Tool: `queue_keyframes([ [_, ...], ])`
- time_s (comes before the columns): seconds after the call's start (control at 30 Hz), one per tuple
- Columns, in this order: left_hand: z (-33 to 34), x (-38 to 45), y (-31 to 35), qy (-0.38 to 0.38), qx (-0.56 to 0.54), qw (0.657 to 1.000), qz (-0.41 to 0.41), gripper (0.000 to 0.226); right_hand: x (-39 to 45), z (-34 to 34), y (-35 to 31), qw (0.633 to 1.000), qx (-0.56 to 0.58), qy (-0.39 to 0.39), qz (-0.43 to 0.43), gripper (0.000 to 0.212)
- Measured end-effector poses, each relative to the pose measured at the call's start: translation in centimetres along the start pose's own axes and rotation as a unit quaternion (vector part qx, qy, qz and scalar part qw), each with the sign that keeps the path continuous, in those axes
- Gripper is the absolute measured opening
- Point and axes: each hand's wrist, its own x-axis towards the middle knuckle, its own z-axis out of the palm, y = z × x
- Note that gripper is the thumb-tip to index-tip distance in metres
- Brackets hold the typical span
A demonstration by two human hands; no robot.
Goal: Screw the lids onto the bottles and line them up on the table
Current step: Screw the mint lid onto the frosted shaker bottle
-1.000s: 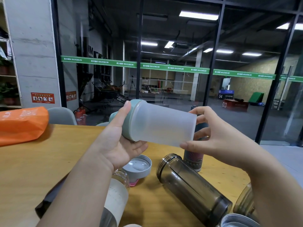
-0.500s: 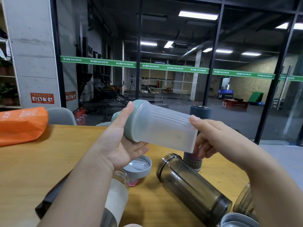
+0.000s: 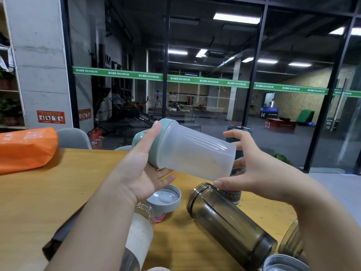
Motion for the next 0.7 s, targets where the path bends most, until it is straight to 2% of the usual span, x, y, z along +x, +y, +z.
queue_keyframes([
  [0.1,0.05,0.05,0.05,0.000,0.003,1.000,0.002,0.060,0.01,-0.08,-0.09,1.000,0.006,0.022,-0.020,0.067],
  [0.23,-0.02,0.03,0.09,0.005,0.019,1.000,0.007,0.057,-0.39,-0.33,-0.45,0.999,0.010,0.034,-0.024,0.060],
  [0.57,-0.08,-0.02,0.19,-0.011,0.040,0.999,0.010,0.053,-0.83,-0.03,-0.96,0.997,0.011,0.071,0.011,0.070],
  [0.7,0.01,-0.07,0.21,-0.017,0.041,0.999,0.005,0.051,-0.52,0.12,-0.78,0.997,0.032,0.072,0.026,0.085],
])
